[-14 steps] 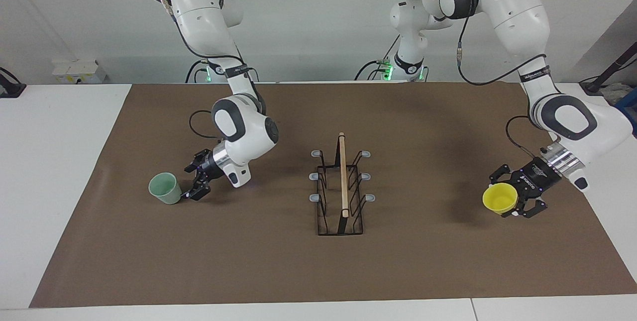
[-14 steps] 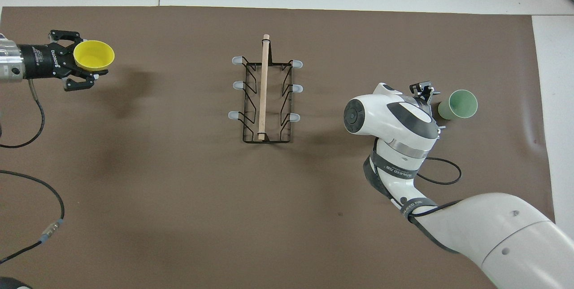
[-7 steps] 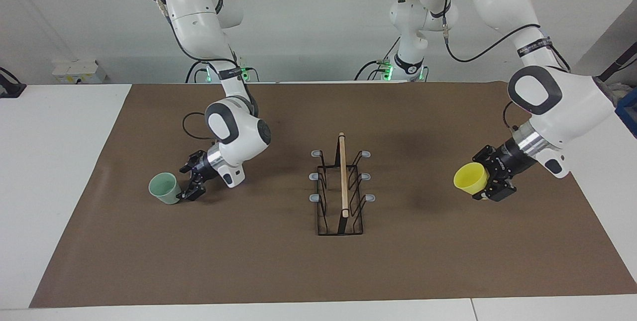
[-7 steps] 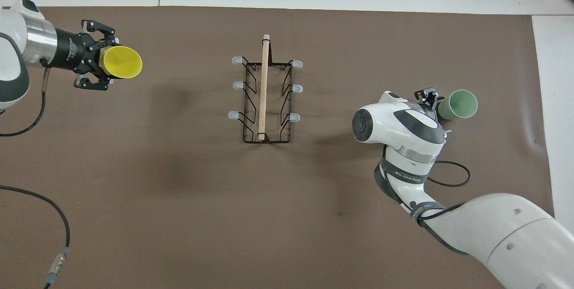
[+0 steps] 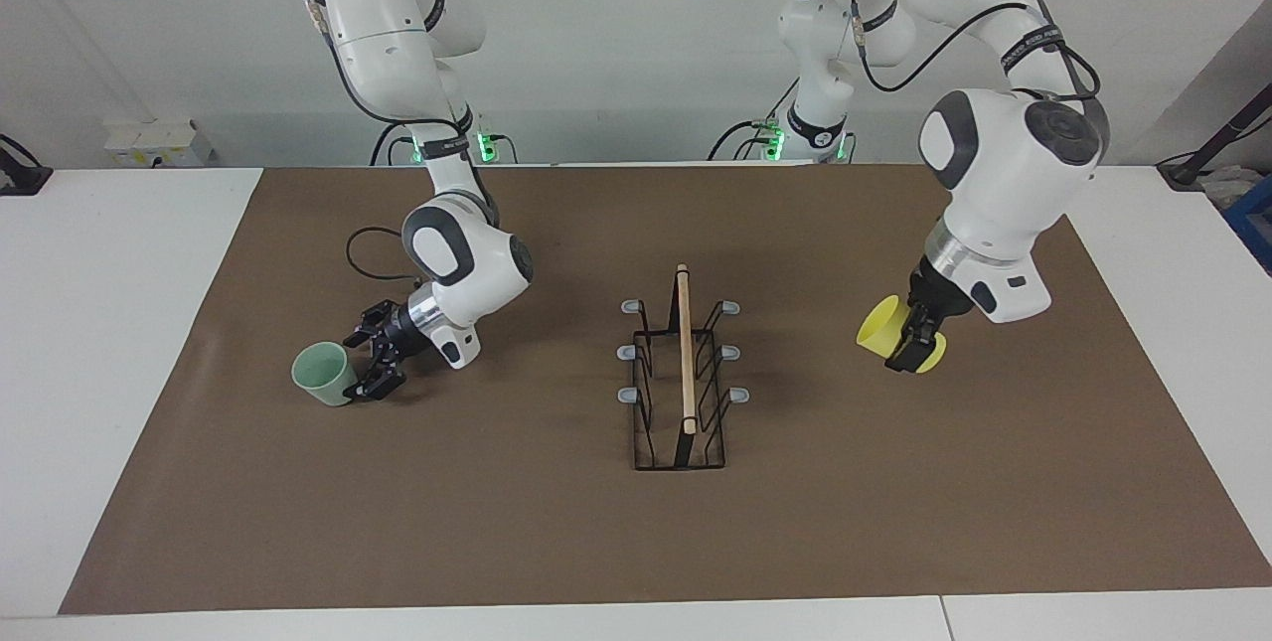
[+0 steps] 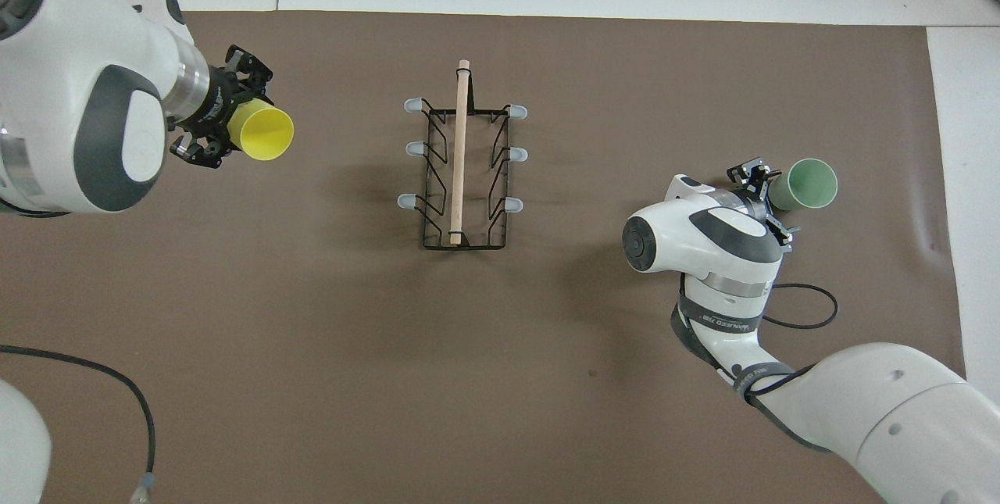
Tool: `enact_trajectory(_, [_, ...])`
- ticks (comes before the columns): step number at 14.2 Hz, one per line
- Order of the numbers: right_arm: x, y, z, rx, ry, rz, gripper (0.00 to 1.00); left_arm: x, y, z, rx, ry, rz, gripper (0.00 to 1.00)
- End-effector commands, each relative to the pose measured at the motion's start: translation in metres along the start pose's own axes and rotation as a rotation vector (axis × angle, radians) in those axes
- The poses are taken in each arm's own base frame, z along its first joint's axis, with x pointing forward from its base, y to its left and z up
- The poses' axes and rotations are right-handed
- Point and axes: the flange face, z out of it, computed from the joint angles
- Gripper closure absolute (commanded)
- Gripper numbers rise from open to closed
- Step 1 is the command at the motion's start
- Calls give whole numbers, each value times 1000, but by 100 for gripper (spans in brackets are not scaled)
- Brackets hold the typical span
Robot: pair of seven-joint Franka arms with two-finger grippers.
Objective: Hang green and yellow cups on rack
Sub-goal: 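Lift the yellow cup with the left gripper toward the rack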
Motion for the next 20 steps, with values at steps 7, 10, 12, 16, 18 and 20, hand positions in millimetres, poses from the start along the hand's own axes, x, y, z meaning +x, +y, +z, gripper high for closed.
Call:
enact_trajectory(7, [-23,-10,36,-108,-28,-39,0,-144,16,3,43,325,207,100])
enact_trajectory(10, [-22,-11,39,-111,-19,-41,27,-177,-2,21,29,411,231,100])
enact_trajectory(12, [-22,-11,40,-109,-20,-42,77,-191,-6,23,14,464,219,100])
enact_trajectory(16, [-23,-10,39,-107,-28,-46,100,-209,-8,26,-105,624,259,100])
enact_trajectory(18, [-26,-8,38,-107,-32,-41,100,-217,-19,32,-101,667,318,100])
enact_trajectory(20, [-33,-5,35,-94,-23,-18,100,-224,-25,36,-106,691,339,100])
